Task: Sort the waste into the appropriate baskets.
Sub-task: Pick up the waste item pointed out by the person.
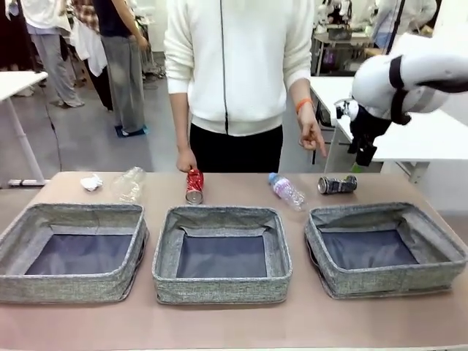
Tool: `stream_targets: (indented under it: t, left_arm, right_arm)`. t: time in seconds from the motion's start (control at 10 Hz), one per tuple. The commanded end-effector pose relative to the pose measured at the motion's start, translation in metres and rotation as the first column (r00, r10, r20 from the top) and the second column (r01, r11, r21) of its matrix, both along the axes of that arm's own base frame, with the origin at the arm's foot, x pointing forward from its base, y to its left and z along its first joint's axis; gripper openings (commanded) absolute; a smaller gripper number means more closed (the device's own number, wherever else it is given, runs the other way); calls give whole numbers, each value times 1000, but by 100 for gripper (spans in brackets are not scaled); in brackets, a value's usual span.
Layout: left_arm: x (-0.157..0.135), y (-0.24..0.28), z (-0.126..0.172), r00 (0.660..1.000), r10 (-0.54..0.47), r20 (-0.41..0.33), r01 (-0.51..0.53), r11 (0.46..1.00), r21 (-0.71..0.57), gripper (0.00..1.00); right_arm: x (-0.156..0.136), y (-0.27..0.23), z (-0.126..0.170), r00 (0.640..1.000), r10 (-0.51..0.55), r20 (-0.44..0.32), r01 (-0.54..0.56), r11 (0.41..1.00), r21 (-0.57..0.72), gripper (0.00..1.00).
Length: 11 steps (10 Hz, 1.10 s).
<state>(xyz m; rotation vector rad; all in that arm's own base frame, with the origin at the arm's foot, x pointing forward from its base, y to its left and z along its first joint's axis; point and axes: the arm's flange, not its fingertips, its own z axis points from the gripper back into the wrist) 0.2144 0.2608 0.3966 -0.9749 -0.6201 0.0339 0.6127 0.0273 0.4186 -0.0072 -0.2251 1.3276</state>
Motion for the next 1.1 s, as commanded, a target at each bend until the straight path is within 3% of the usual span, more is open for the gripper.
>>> stream_targets:
  t: [0.0, 0.2, 0.6, 0.7, 1.0]
  left_arm:
    - [-1, 0, 1, 1000, -3, 31, 3, 1000, -8, 100]
    - [-1, 0, 1, 1000, -3, 31, 3, 1000, -8, 100]
    - [-1, 0, 1, 1000, -3, 31, 3, 1000, -8, 100]
    - [-1, 0, 1, 1000, -3, 31, 3, 1000, -8, 100]
    - [-1, 0, 1, 1000, -3, 31, 3, 1000, -8, 100]
  right_arm:
    - [-4, -7, -12, 998, 37, 43, -39, 997, 64, 100]
    - [6, -16, -35, 995, 69, 73, -79, 986, 144, 100]
    - [23, -21, -87, 987, 96, 126, -116, 981, 157, 100]
    - [29, -20, -104, 996, 56, 69, -64, 991, 119, 100]
    - [34, -17, -123, 998, 37, 59, -48, 980, 195, 100]
